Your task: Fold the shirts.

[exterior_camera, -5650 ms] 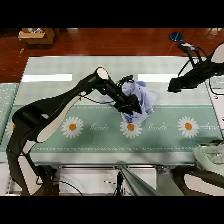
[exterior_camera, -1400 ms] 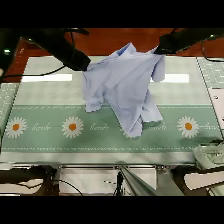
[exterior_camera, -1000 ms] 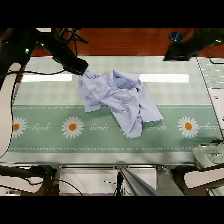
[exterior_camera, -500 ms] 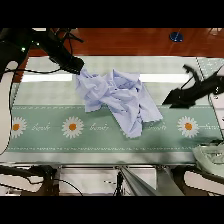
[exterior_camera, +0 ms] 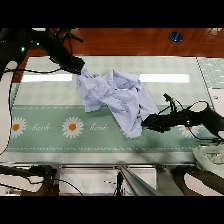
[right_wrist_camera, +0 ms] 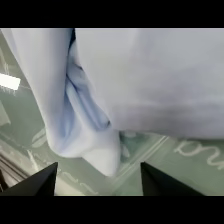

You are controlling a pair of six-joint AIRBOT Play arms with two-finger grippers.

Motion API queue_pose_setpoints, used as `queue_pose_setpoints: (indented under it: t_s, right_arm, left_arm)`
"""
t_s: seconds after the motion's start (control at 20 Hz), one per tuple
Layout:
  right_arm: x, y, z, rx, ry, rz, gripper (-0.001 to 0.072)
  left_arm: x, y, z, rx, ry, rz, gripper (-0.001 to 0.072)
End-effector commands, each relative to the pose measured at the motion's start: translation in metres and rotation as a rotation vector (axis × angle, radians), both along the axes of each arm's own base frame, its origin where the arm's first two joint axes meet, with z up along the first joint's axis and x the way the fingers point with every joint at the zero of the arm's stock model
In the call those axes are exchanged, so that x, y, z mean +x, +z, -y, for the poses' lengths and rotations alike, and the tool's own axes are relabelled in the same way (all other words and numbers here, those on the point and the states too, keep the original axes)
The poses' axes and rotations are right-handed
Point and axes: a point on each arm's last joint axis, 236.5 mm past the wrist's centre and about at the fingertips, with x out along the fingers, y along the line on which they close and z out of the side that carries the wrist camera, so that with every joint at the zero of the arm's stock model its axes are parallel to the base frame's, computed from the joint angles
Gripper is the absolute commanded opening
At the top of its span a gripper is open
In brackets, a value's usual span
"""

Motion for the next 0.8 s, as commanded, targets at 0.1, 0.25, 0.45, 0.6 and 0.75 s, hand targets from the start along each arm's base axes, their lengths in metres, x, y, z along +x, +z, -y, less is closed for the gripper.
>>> queue_pose_setpoints:
  t_s: [0.1, 0.25, 0.45, 0.6, 0.75]
  right_arm:
    - [0.015, -0.03, -0.024, -0.075, -0.1, 0.012, 0.0588]
    - [0.01, -0.045, -0.044, -0.064, -0.102, -0.03, 0.0532]
    - [0.021, -0.033, -0.059, -0.033, -0.098, 0.021, 0.0024]
    - [0.048, 0.047, -0.063, 0.068, -0.039, 0.207, 0.0024]
    - [0.082, 0.187, -0.04, 0.141, -0.088, 0.562, 0.0023]
  left_arm:
    - [0.0, 0.0, 0.0, -0.005, 0.001, -0.002, 0.0028]
    - [0.0, 0.0, 0.0, -0.005, 0.0, -0.002, 0.0028]
    - [0.003, 0.003, -0.009, -0.004, 0.005, 0.009, 0.0028]
    - [0.01, 0.025, -0.029, -0.06, 0.057, 0.045, 0.0028]
    - [0.018, 0.081, -0.058, -0.183, 0.136, 0.151, 0.0028]
